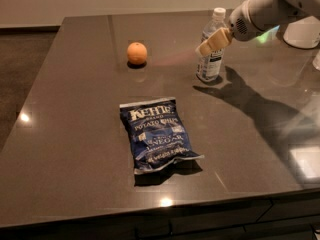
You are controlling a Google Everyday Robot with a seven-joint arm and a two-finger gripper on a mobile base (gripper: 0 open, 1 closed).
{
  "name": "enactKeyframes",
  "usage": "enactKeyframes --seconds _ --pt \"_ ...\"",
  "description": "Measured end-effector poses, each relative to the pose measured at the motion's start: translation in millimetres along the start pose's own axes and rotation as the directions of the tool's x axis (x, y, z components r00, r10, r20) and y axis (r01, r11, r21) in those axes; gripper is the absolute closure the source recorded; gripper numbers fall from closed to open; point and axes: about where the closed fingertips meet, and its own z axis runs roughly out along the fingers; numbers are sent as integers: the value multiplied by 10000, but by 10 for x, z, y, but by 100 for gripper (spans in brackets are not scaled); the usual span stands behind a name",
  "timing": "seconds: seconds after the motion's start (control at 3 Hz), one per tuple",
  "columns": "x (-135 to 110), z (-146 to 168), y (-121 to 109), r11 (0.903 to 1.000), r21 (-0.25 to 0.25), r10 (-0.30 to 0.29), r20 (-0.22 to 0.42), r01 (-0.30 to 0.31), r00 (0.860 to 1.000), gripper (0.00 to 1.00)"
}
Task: Move blue plastic bottle near blue chip bag
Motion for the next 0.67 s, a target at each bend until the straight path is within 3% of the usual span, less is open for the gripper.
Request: enactKeyframes --seconds 0.67 --pt "2 -63 94 9989 -424 -177 189 185 9997 64"
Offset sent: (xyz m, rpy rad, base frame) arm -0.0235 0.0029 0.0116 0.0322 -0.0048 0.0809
